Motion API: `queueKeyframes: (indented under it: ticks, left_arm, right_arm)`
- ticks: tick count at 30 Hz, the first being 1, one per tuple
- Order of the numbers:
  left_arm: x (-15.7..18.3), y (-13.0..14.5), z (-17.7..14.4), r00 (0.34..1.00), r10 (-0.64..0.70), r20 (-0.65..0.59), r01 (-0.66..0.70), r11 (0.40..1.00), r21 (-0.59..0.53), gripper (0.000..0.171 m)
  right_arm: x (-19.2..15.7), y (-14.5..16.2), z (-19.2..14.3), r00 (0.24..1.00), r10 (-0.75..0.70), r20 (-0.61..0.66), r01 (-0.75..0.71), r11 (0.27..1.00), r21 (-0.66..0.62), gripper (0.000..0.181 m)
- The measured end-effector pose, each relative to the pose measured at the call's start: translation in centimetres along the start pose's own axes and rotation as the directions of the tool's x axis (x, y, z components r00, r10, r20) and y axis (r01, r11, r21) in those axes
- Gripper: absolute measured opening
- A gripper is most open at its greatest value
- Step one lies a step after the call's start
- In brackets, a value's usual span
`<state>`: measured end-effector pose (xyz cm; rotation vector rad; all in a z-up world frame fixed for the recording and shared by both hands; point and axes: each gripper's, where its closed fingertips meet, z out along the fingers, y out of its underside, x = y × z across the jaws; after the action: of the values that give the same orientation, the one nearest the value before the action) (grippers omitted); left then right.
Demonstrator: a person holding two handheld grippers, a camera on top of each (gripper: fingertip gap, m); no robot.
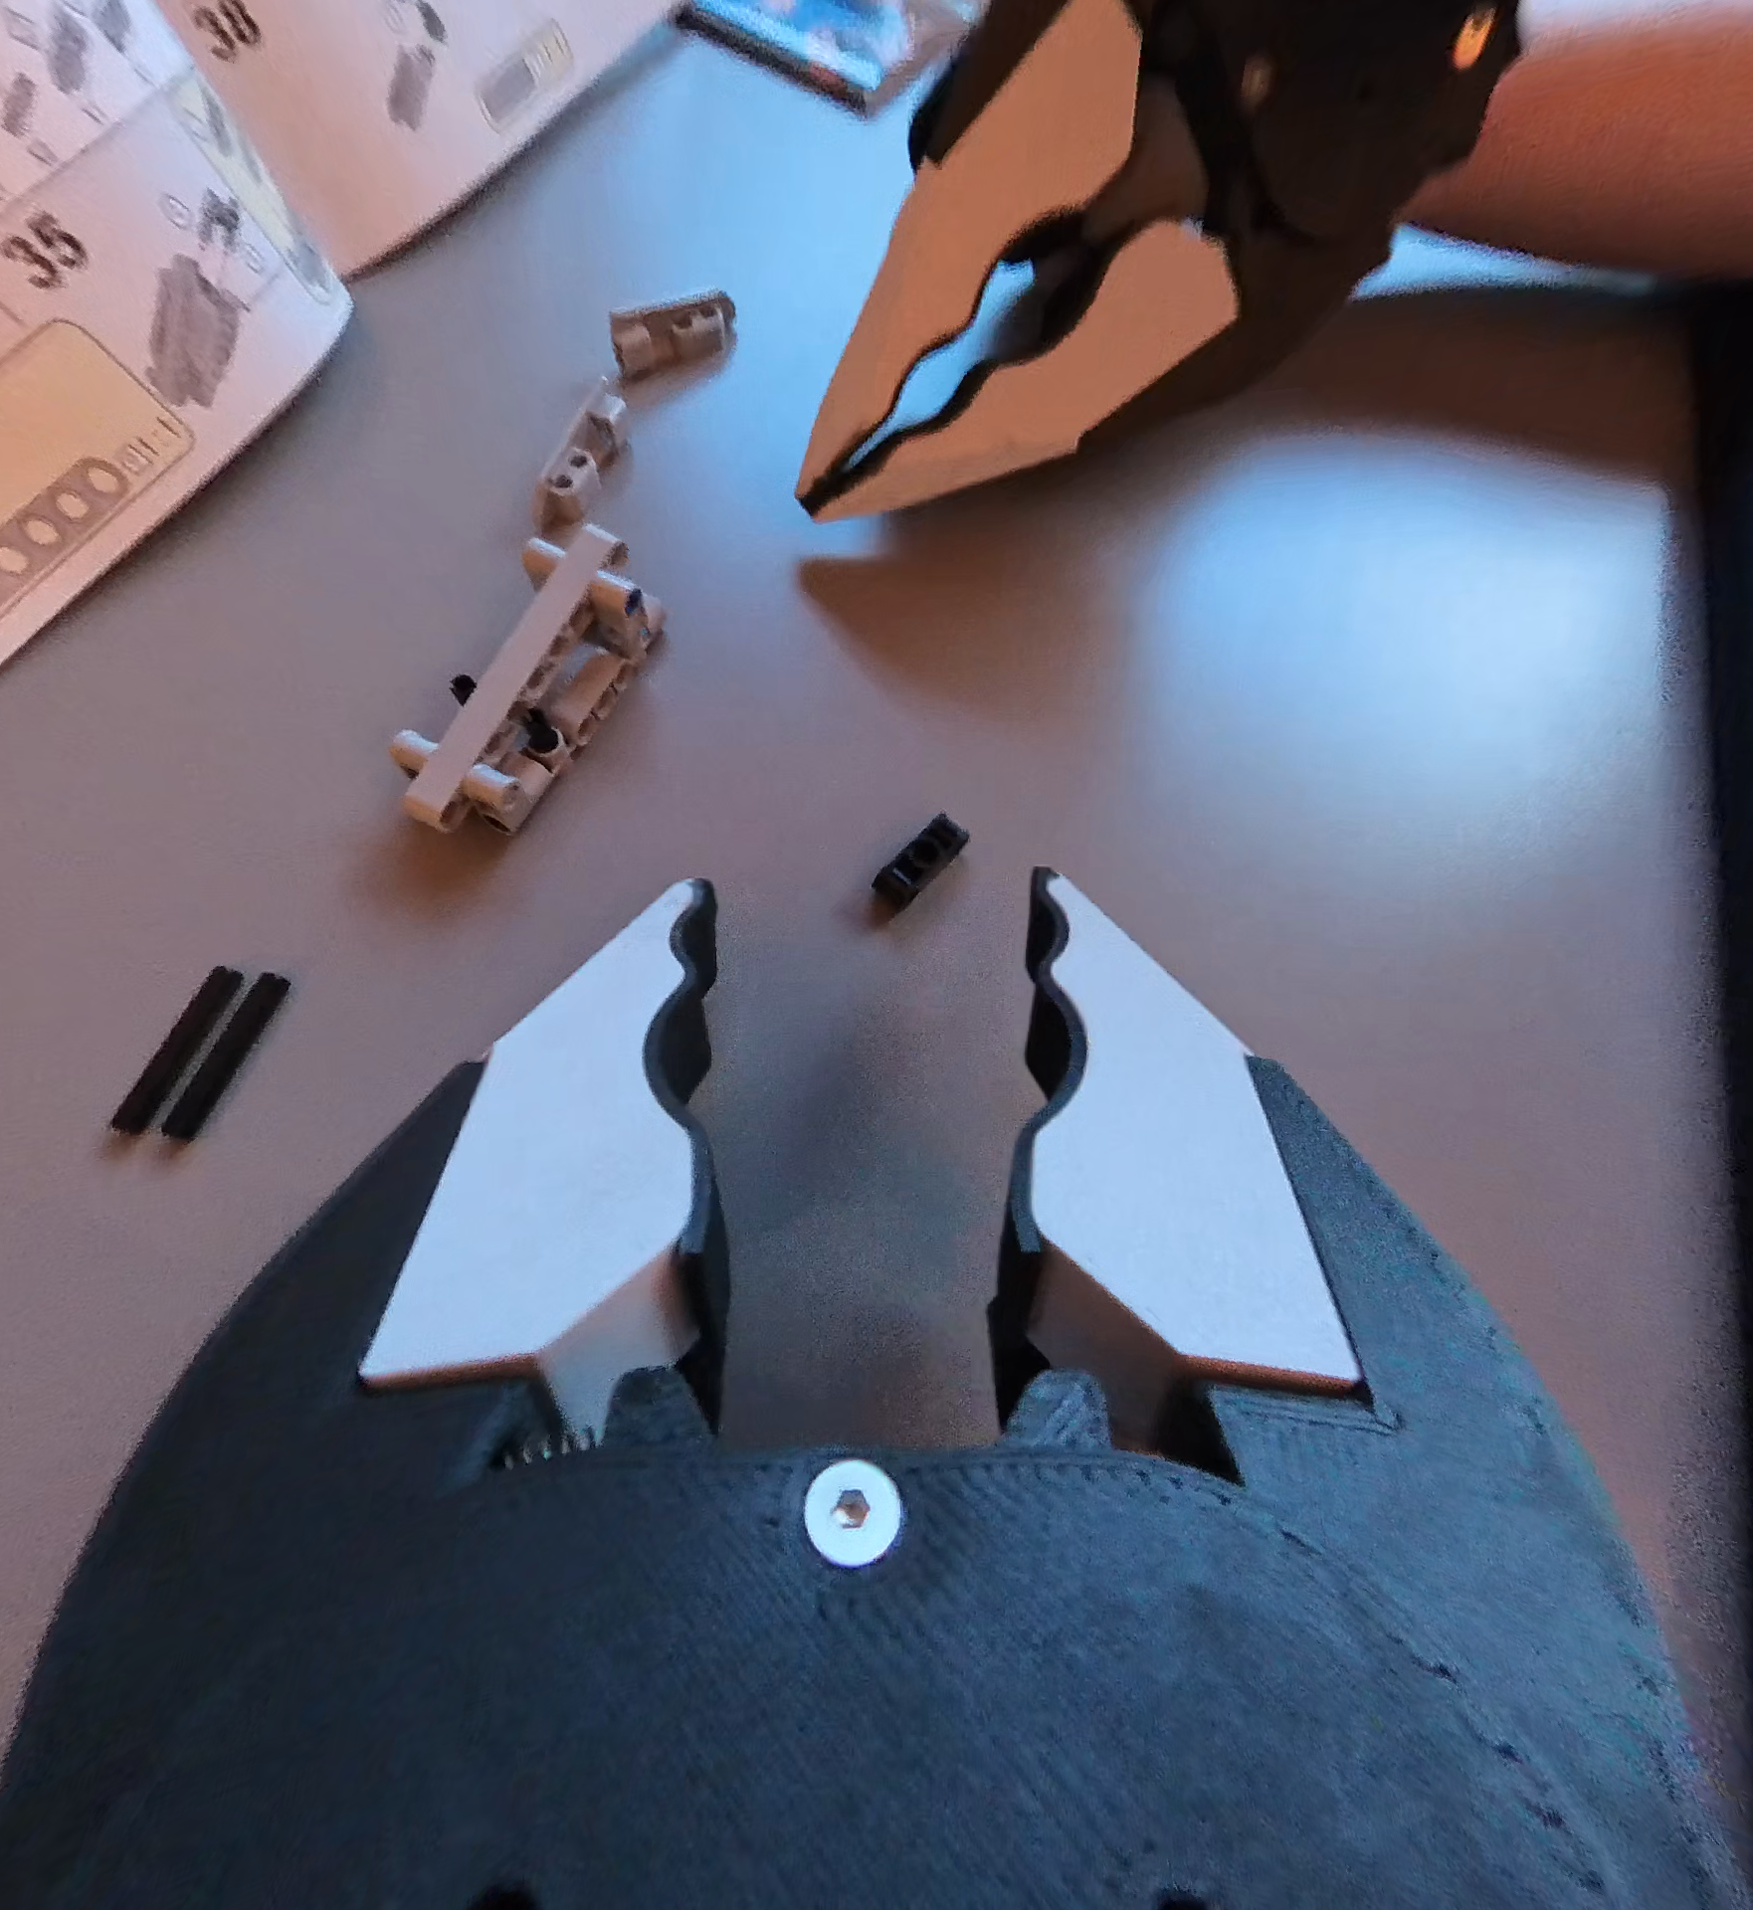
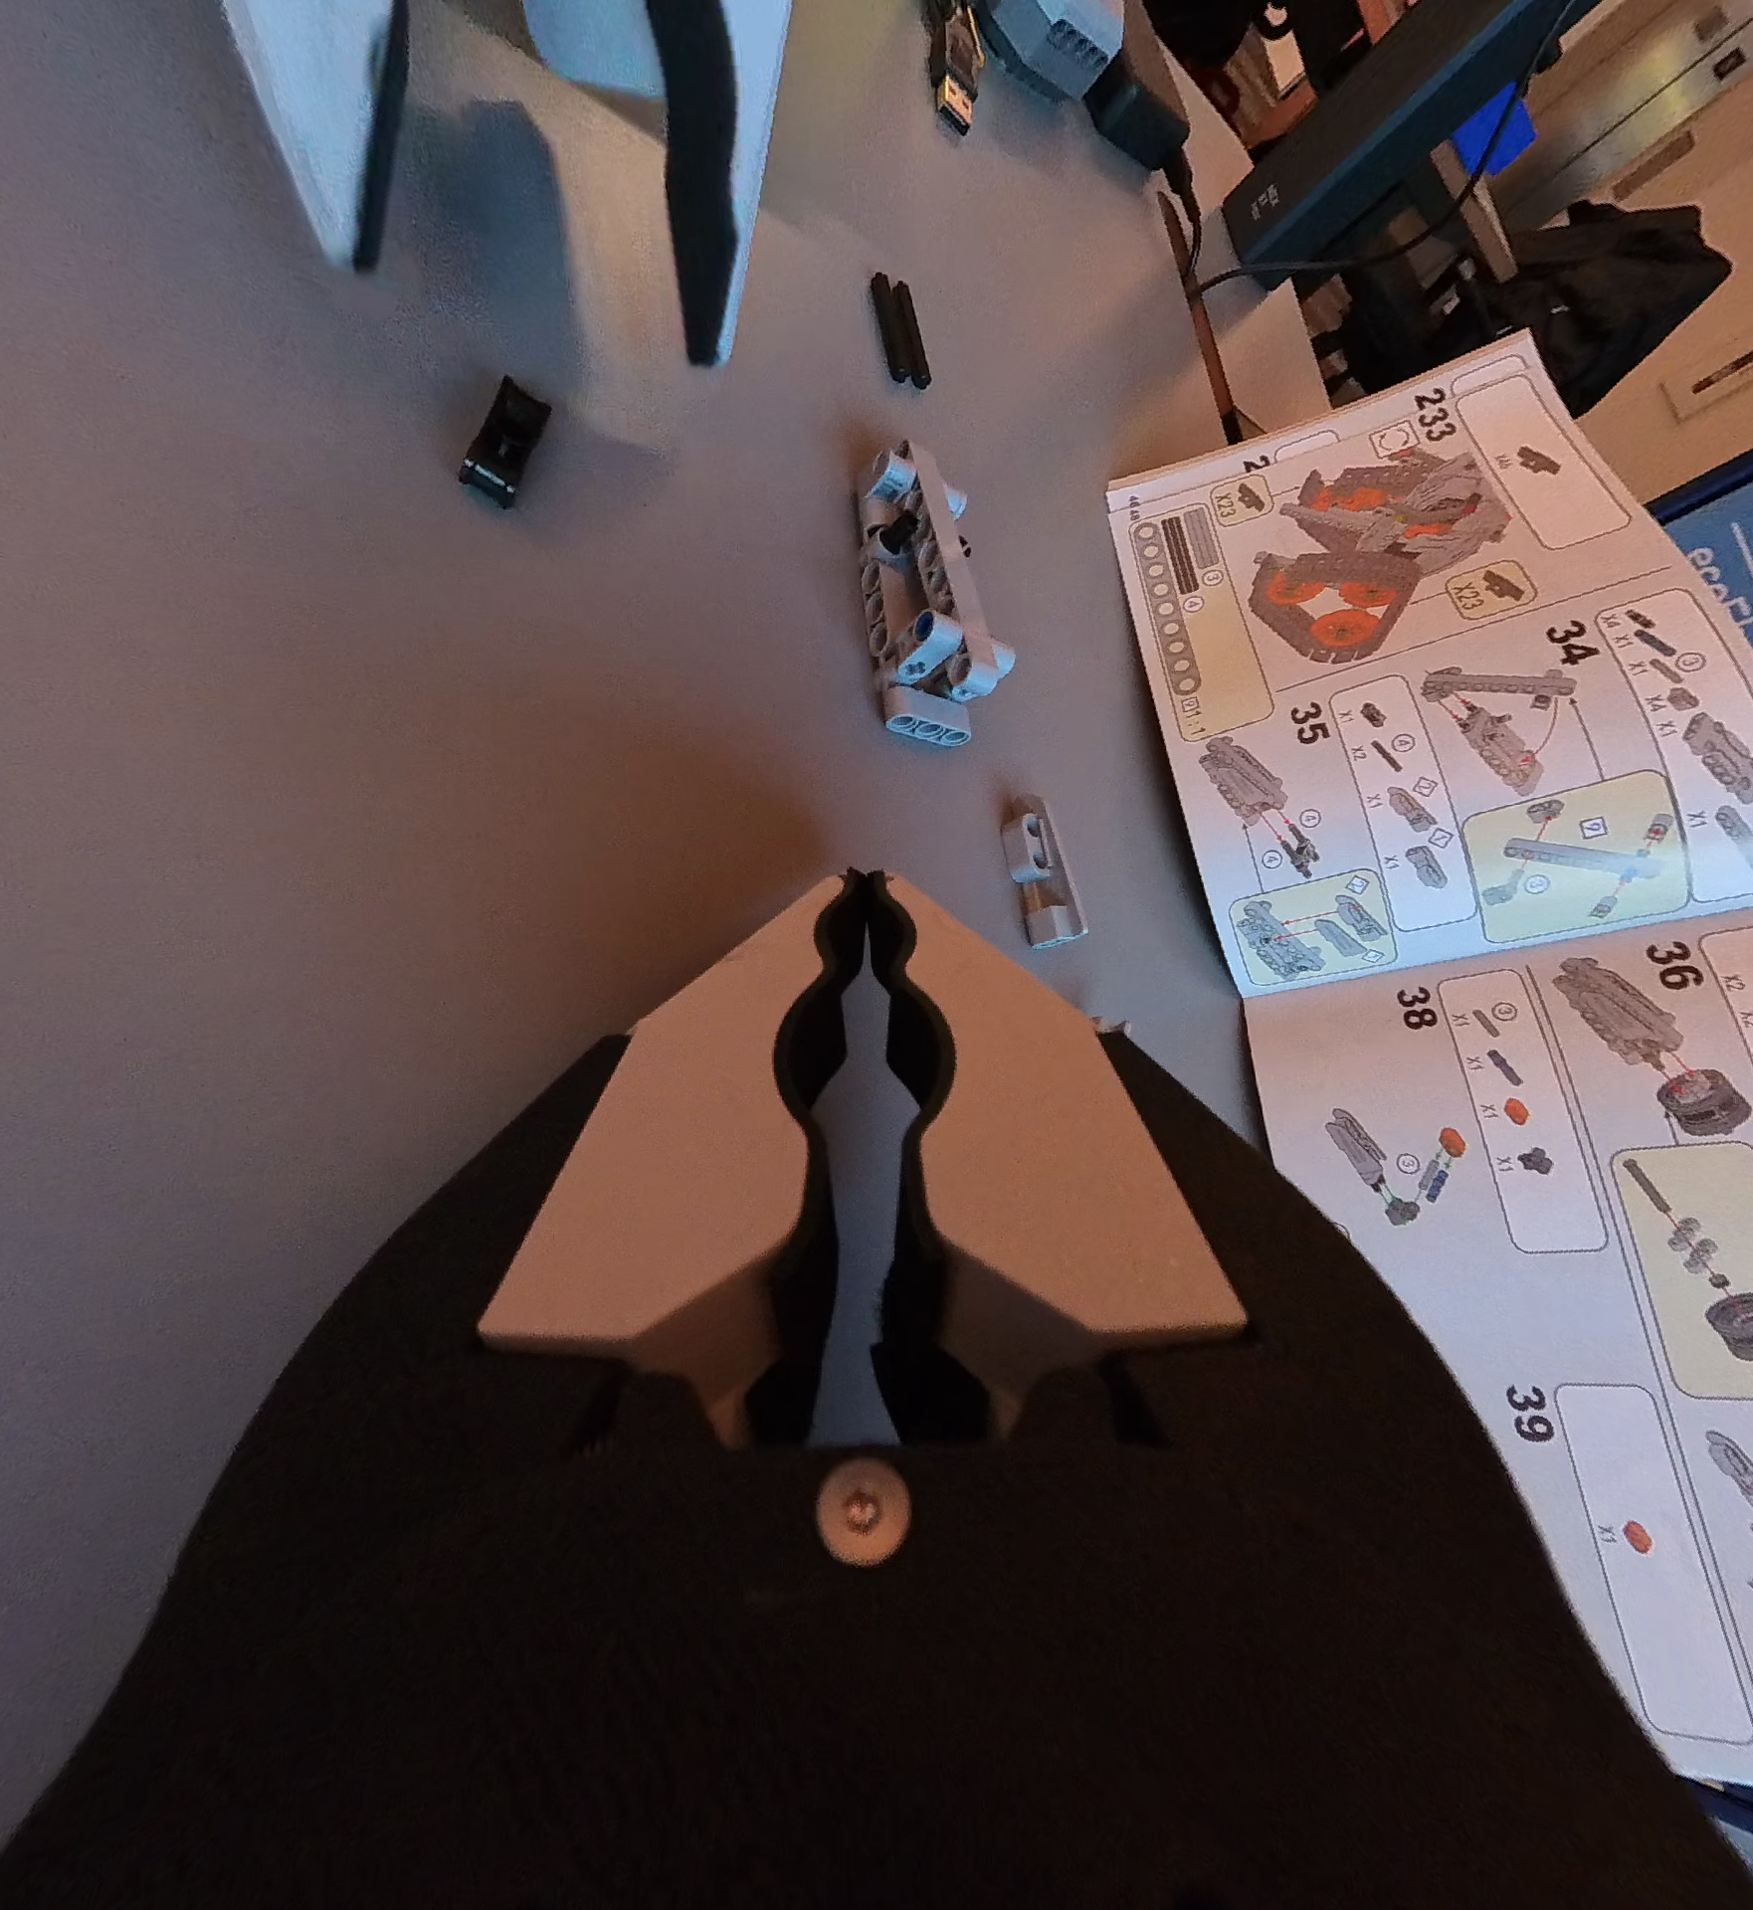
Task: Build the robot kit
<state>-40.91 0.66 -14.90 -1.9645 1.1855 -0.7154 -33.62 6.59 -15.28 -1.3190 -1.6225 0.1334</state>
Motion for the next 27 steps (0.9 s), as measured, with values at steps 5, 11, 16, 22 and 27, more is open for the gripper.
queueKeyframes:
  ticks: [5, 11, 16, 22, 27]
  left_arm:
    - [-0.6, -3.7, -4.2, 0.99, -0.113, 0.081, 0.094, 0.973, 0.213, 0.07]
    - [-1.3, -12.4, -10.6, 0.959, -0.086, 0.27, -0.03, 0.917, 0.398, 0.072]
    - [-1.6, -22.9, -16.4, 0.912, -0.113, 0.394, -0.169, 0.772, 0.612, 0.065]
    - [-1.1, -28.3, -19.0, 0.957, -0.172, 0.233, -0.093, 0.578, 0.811, 0.064]
    - [-2.4, -27.6, -19.2, 0.968, -0.175, 0.182, -0.052, 0.568, 0.822, 0.058]
  right_arm:
    - [0.0, 0.0, 0.0, 1.0, -0.022, -0.017, 0.022, 1.0, 0.0, 0.0]
    - [0.0, 0.0, 0.0, 1.0, 0.002, -0.001, -0.002, 1.0, 0.0, 0.0]
    - [0.0, 0.2, -0.4, 1.0, -0.008, -0.014, 0.008, 1.0, -0.004, 0.0]
    - [0.1, 0.7, -1.3, 0.994, 0.093, 0.055, -0.093, 0.996, 0.005, 0.001]
    - [5.0, -0.3, -1.8, 0.971, 0.238, 0.039, -0.24, 0.967, 0.087, 0.001]
